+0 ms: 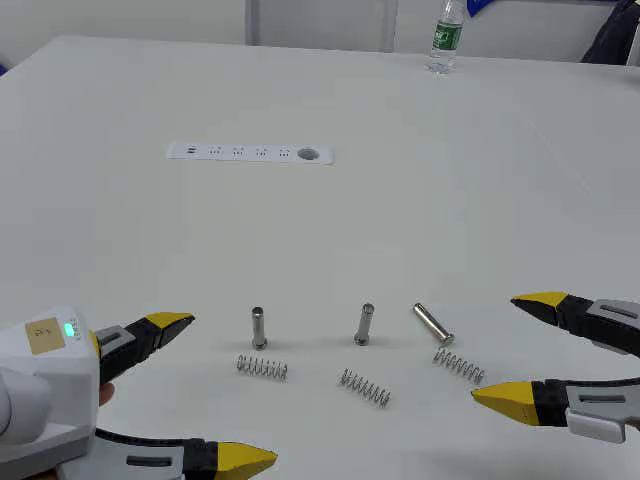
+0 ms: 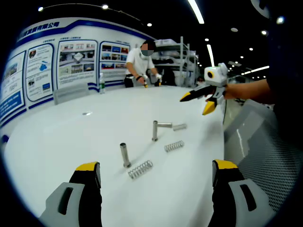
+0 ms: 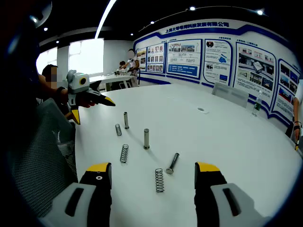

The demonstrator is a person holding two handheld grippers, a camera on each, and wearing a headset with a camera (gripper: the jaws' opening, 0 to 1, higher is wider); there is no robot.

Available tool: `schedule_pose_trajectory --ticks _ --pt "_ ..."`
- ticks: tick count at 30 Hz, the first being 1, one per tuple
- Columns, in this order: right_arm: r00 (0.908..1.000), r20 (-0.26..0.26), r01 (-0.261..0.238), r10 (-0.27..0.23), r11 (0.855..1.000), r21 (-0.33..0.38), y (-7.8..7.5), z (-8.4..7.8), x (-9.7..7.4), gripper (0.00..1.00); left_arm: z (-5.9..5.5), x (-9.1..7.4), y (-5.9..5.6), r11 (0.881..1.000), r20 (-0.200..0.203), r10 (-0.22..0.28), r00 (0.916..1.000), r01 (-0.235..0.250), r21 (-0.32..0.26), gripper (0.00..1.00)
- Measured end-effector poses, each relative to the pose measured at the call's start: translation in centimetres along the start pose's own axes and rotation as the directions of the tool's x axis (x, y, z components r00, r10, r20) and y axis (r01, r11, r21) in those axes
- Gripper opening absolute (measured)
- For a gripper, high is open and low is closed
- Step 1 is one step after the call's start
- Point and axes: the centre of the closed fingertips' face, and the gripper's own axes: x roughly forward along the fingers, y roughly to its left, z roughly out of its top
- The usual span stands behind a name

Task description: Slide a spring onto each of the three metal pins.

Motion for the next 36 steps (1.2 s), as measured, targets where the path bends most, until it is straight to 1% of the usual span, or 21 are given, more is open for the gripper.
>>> schedule_pose_trajectory --ticks 15,22,32,36 --pt "1.0000 0.000 0.009 -0.009 1.000 0.009 -0.3 0.2 0.0 0.72 0.1 0.0 0.0 1.000 0.004 0.000 1.0000 0.000 0.001 1.00" --pt "0.9997 -0.017 0.018 -0.017 1.000 0.020 -0.7 0.1 0.0 0.70 0.2 0.0 0.1 1.000 0.005 0.000 1.0000 0.000 0.004 1.00" --pt "0.9990 -0.040 0.019 -0.019 1.000 0.004 -1.6 0.9 0.9 0.66 0.3 -0.1 -0.1 1.000 0.006 0.004 1.0000 -0.004 0.006 1.00" --pt "0.9980 -0.061 0.017 -0.017 1.000 0.000 -2.1 1.0 1.6 0.64 0.3 0.0 -0.1 1.000 0.006 0.004 1.0000 -0.004 0.006 1.00"
